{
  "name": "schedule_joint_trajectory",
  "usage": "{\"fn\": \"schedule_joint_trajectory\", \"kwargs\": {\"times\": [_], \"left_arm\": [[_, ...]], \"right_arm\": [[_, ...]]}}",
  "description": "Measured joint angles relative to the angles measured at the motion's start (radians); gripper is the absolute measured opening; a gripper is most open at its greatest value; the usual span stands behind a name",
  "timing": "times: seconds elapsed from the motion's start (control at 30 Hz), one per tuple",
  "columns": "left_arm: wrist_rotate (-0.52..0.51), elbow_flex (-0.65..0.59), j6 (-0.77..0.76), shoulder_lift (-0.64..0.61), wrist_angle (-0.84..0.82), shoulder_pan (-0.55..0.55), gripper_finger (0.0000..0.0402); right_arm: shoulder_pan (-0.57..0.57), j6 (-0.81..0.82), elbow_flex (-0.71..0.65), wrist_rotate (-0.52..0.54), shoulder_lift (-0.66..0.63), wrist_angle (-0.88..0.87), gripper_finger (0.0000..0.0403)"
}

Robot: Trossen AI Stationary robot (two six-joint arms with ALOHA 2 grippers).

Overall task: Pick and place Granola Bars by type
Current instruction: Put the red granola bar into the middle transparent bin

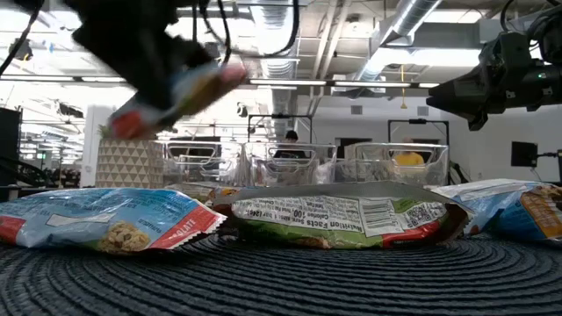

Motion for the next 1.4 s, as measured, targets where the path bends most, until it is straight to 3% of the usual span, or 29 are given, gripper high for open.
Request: {"fn": "schedule_joint_trajectory", "kwargs": {"times": [0.6,1.03,1.4], "left_arm": [[-0.026,0.000,0.016,-0.151,0.470,0.087,0.0043],[-0.025,0.000,0.046,-0.159,0.491,0.171,0.0043],[-0.025,0.000,0.169,-0.159,0.491,0.369,0.0043]], "right_arm": [[0.000,0.000,0.000,0.000,0.000,0.000,0.0123],[0.000,0.000,0.000,0.000,0.000,0.000,0.0123],[0.000,0.000,0.000,0.000,0.000,0.000,0.0123]]}}
